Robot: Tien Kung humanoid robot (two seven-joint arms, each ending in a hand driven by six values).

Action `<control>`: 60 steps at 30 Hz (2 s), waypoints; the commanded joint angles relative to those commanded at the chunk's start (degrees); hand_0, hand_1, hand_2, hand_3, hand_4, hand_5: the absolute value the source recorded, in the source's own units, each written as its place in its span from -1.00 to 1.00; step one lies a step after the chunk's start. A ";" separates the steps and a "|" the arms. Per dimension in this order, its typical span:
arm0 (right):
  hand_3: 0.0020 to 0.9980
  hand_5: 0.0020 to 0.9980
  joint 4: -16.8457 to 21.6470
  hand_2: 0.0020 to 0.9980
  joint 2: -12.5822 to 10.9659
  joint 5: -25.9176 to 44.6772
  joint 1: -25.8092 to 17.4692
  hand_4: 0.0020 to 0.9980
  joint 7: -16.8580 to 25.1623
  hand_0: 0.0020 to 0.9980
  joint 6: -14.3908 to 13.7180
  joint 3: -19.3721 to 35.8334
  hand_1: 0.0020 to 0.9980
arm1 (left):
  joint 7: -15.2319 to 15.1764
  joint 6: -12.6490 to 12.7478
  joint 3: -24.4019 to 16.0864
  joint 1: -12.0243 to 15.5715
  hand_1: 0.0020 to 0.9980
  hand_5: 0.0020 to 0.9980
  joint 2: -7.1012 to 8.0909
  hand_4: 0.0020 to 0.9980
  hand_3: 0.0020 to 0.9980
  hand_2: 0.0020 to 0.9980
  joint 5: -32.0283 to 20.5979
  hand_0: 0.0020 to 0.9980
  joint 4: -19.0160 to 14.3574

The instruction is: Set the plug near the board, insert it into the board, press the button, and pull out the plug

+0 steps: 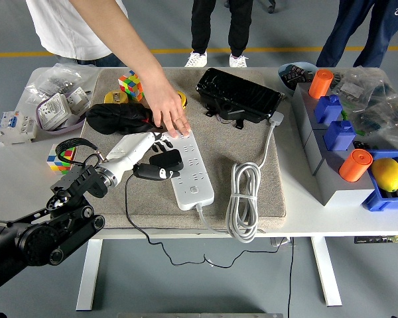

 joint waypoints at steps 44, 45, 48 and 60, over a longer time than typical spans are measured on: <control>0.09 -0.26 0.07 0.15 0.19 -0.23 0.20 0.79 0.08 0.21 -0.07 0.30 0.24 | -7.30 4.46 1.37 -0.87 -0.25 -0.96 -0.14 0.50 0.06 -0.26 -1.25 -0.44 0.84; 0.09 -0.26 0.08 0.15 0.20 -0.24 0.22 0.79 0.09 0.21 -0.07 0.32 0.24 | -7.45 4.51 1.34 -0.90 -0.25 -0.96 -0.10 0.50 0.06 -0.26 -1.32 -0.44 0.78; 0.09 -0.26 0.19 0.15 0.19 -0.34 0.24 0.79 0.09 0.21 -0.08 0.43 0.24 | -7.89 4.67 0.91 -0.77 -0.25 -0.96 0.14 0.50 0.06 -0.26 -1.42 -0.44 0.31; 0.09 -0.26 0.26 0.15 -0.03 -0.37 0.25 0.79 0.10 0.21 -0.08 -0.09 0.24 | -8.41 5.55 -4.53 0.20 -0.25 -0.95 1.76 0.51 0.05 -0.26 -0.23 -0.44 0.93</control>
